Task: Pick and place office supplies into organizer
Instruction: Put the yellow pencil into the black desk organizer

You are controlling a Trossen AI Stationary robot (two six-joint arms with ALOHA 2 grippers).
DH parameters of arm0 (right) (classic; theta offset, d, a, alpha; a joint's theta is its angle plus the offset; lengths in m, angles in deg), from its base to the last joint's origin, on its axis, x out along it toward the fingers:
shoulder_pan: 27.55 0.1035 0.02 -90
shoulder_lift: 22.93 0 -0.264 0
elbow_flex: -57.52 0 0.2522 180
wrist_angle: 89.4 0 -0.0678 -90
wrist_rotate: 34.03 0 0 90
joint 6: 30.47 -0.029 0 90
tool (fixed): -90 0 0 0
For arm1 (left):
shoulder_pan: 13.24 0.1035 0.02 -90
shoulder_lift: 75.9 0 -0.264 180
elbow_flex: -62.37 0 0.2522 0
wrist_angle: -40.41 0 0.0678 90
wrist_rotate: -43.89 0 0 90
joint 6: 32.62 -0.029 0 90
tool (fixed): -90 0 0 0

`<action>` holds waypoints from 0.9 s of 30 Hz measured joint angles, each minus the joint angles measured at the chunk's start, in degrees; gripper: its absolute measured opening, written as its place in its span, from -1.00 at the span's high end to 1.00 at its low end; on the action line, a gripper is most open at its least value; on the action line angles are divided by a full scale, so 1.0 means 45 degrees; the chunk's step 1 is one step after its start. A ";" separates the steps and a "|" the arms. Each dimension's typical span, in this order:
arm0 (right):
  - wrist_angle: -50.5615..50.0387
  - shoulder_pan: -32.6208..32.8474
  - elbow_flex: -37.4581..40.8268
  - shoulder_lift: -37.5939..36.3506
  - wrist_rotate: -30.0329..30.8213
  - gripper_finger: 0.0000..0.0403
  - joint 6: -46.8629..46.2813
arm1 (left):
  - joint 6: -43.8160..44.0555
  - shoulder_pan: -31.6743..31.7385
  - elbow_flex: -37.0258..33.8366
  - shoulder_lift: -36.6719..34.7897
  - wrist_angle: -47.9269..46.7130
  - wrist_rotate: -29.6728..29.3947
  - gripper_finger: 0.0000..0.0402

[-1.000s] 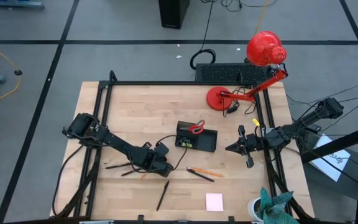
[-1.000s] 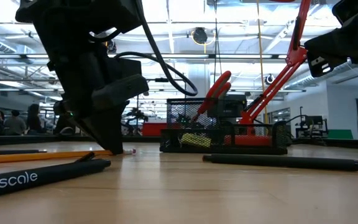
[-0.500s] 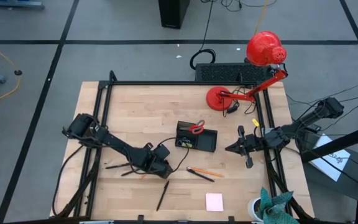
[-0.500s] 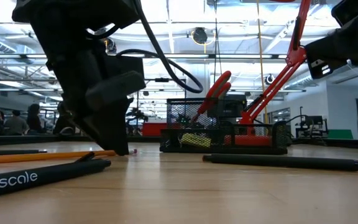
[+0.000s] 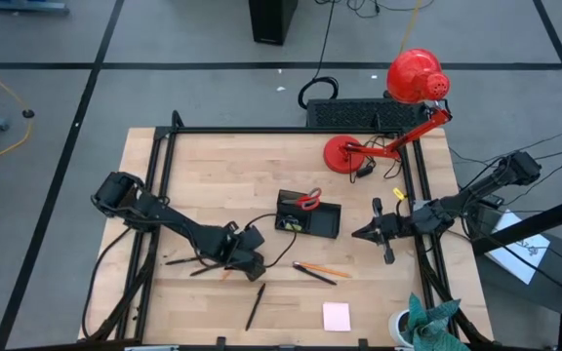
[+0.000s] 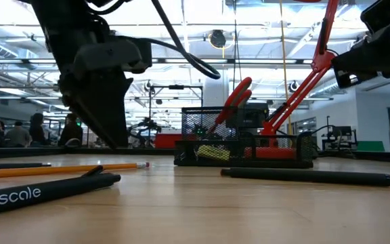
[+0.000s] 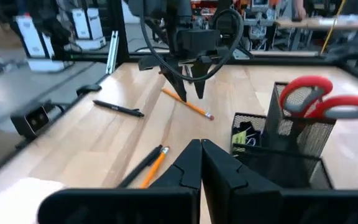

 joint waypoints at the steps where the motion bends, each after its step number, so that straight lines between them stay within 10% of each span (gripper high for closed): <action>1: 0.0007 -0.0021 0.0000 -0.0002 0.0003 1.00 0.0436 | -0.0147 -0.0004 0.0000 0.0013 -0.0004 -0.0131 0.11; 12: 0.2063 -0.0667 0.0000 0.0000 -0.0011 1.00 0.2738 | -0.0515 -0.0052 0.0015 0.1048 0.0134 -0.0325 0.11; 27: 0.1414 -0.0663 0.0000 0.0582 -0.0085 1.00 -0.0093 | 0.0742 -0.0126 0.0098 0.2073 0.0374 -0.0694 0.11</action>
